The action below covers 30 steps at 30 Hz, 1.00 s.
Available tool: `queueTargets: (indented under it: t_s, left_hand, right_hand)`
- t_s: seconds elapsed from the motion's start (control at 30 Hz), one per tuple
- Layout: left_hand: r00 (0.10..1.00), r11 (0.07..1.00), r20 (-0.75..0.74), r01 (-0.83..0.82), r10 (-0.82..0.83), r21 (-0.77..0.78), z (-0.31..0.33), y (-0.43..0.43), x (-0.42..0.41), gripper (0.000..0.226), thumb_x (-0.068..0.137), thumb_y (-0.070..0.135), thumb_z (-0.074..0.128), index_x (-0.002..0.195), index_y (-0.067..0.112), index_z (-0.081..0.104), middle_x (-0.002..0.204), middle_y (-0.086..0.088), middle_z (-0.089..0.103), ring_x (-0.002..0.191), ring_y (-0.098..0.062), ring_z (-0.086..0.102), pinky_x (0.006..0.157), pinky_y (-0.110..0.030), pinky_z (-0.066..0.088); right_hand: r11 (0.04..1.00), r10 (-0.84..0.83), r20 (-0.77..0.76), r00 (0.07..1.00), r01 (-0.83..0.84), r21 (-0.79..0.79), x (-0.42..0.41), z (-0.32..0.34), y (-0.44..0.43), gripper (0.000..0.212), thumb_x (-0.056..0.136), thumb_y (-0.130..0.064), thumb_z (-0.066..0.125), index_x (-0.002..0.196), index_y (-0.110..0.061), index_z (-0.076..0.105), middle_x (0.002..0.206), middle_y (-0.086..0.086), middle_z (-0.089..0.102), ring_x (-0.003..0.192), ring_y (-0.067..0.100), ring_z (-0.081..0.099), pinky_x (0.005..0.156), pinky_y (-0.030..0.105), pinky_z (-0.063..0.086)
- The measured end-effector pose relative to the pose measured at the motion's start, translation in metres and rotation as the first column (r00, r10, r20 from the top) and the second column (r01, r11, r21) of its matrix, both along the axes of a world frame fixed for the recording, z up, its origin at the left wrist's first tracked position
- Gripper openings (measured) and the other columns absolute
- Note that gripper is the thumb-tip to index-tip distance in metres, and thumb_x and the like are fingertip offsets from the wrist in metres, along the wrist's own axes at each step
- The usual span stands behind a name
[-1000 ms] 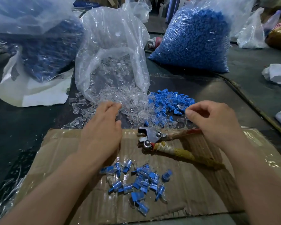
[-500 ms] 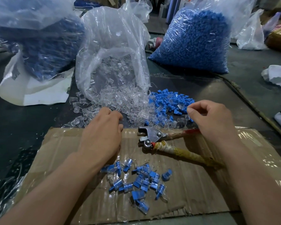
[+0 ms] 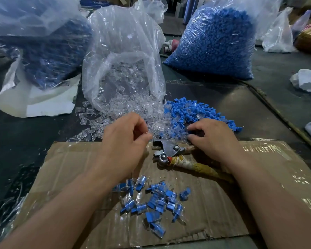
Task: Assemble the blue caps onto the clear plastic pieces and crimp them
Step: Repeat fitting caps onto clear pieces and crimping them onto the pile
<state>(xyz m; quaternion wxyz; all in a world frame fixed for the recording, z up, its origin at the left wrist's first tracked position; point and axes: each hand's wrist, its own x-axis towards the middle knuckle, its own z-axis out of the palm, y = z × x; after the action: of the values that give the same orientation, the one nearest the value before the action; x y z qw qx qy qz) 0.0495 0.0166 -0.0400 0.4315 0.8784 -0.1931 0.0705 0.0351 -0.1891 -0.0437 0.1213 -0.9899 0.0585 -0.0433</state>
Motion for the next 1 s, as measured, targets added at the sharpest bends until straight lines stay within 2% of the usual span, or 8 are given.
queueTargets:
  t_s: [0.1, 0.23, 0.37, 0.47, 0.63, 0.77, 0.9, 1.0]
  left_hand:
    - [0.998, 0.998, -0.043, 0.038, -0.041, -0.054, 0.002, -0.001, -0.002, 0.024, 0.080, 0.014, 0.065, 0.072, 0.030, 0.049, 0.070, 0.010, 0.053, 0.067, 0.000, 0.053, 0.064, -0.012, 0.047]
    - [0.997, 0.995, -0.052, 0.058, -0.062, -0.083, 0.004, -0.001, -0.003, 0.026, 0.081, 0.012, 0.066, 0.079, 0.037, 0.058, 0.076, 0.011, 0.057, 0.070, -0.001, 0.055, 0.063, -0.012, 0.044]
    - [0.989, 0.986, -0.121, 0.067, -0.086, -0.152, 0.007, 0.000, -0.005, 0.025, 0.078, 0.010, 0.069, 0.074, 0.035, 0.063, 0.073, 0.011, 0.062, 0.073, 0.006, 0.056, 0.061, -0.002, 0.042]
    - [0.969, 0.969, -0.215, 0.068, -0.121, -0.237, 0.008, 0.000, -0.006, 0.020, 0.077, 0.009, 0.070, 0.072, 0.028, 0.066, 0.068, 0.009, 0.067, 0.066, 0.000, 0.061, 0.057, -0.005, 0.045]
    - [0.944, 0.948, -0.292, 0.058, -0.155, -0.314, 0.009, 0.000, -0.004, 0.014, 0.077, 0.007, 0.069, 0.070, 0.018, 0.064, 0.066, 0.002, 0.068, 0.059, -0.012, 0.064, 0.054, -0.013, 0.050]
    - [0.903, 0.915, -0.373, 0.053, -0.215, -0.399, 0.009, 0.000, -0.004, 0.011, 0.079, 0.004, 0.066, 0.073, 0.012, 0.061, 0.065, -0.004, 0.069, 0.056, -0.013, 0.066, 0.052, -0.015, 0.051]
    - [0.867, 0.885, -0.414, 0.062, -0.277, -0.461, 0.008, -0.002, -0.004, 0.013, 0.079, 0.002, 0.065, 0.073, 0.012, 0.061, 0.064, -0.006, 0.069, 0.056, -0.013, 0.066, 0.050, -0.017, 0.051]
    - [0.857, 0.868, -0.425, 0.049, -0.290, -0.493, 0.008, -0.002, -0.004, 0.012, 0.078, 0.001, 0.065, 0.073, 0.011, 0.061, 0.064, -0.007, 0.069, 0.056, -0.014, 0.067, 0.050, -0.015, 0.049]
  right_hand:
    - [1.000, -0.005, 0.003, 1.000, 0.005, 0.019, 0.001, 0.000, 0.000, 0.028, 0.086, -0.032, 0.060, 0.113, -0.025, 0.064, 0.115, -0.005, 0.060, 0.100, 0.011, 0.049, 0.081, 0.024, 0.033]
    - [0.999, -0.008, 0.001, 1.000, 0.007, 0.033, 0.001, -0.001, -0.001, 0.026, 0.086, -0.033, 0.060, 0.111, -0.026, 0.064, 0.111, -0.004, 0.057, 0.093, 0.007, 0.043, 0.079, 0.023, 0.031]
    - [0.996, -0.003, 0.008, 1.000, 0.003, 0.091, 0.001, -0.001, 0.000, 0.004, 0.084, -0.030, 0.063, 0.087, -0.032, 0.059, 0.089, -0.011, 0.048, 0.081, 0.005, 0.042, 0.073, 0.022, 0.031]
    - [0.992, 0.020, 0.031, 0.999, -0.023, 0.124, 0.000, -0.001, 0.000, 0.011, 0.084, -0.030, 0.064, 0.081, -0.032, 0.053, 0.081, -0.014, 0.043, 0.079, 0.006, 0.044, 0.071, 0.023, 0.032]
    - [0.982, 0.009, 0.110, 0.994, -0.030, 0.187, -0.005, 0.003, 0.000, 0.009, 0.084, -0.025, 0.064, 0.084, -0.028, 0.056, 0.081, -0.016, 0.050, 0.076, 0.003, 0.048, 0.065, 0.019, 0.035]
    - [0.920, -0.052, 0.223, 0.973, -0.040, 0.391, -0.011, 0.011, 0.003, 0.020, 0.088, -0.019, 0.059, 0.106, -0.028, 0.062, 0.088, -0.018, 0.053, 0.077, -0.005, 0.049, 0.067, 0.008, 0.035]
    - [0.836, 0.010, 0.266, 0.964, -0.154, 0.527, -0.020, 0.019, 0.019, 0.024, 0.087, -0.017, 0.059, 0.087, -0.041, 0.058, 0.082, -0.019, 0.058, 0.072, -0.008, 0.053, 0.064, 0.005, 0.039]
    - [0.737, 0.027, 0.299, 0.954, -0.221, 0.639, -0.026, 0.021, 0.033, 0.022, 0.084, -0.014, 0.063, 0.080, -0.035, 0.057, 0.080, -0.009, 0.065, 0.076, 0.003, 0.061, 0.069, 0.014, 0.048]
